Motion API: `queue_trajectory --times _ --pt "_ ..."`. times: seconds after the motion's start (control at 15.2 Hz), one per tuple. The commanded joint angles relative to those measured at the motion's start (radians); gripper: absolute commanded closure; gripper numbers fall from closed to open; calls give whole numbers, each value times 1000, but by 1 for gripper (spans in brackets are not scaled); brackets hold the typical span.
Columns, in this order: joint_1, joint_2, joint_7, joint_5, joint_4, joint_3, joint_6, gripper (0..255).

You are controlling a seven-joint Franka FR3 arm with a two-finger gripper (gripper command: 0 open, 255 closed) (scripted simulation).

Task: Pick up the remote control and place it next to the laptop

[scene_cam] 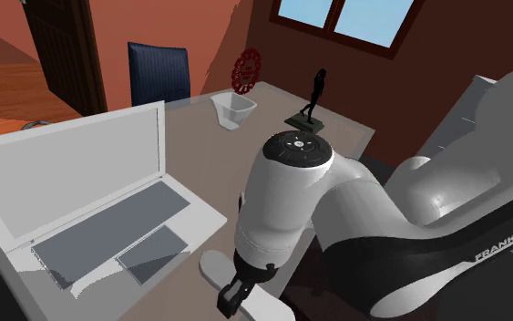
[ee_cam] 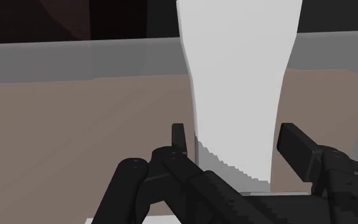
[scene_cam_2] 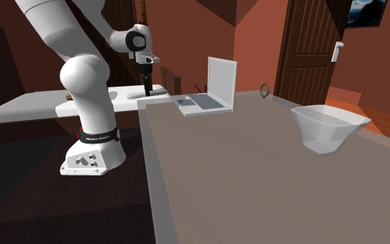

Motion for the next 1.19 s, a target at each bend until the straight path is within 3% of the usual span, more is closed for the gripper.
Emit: queue_trajectory --times 0.0,0.33,0.53,0.66,0.79,1.12 --pt "-27 30 12 -10 -11 38 42 255" --pt "-124 114 53 -60 -33 150 143 255" --pt "-223 174 94 -115 -44 253 206 255" --pt "-330 216 129 -163 -51 359 249 255" --pt "-496 238 148 -189 -55 525 285 255" --pt "-491 228 135 -170 -54 522 282 255"
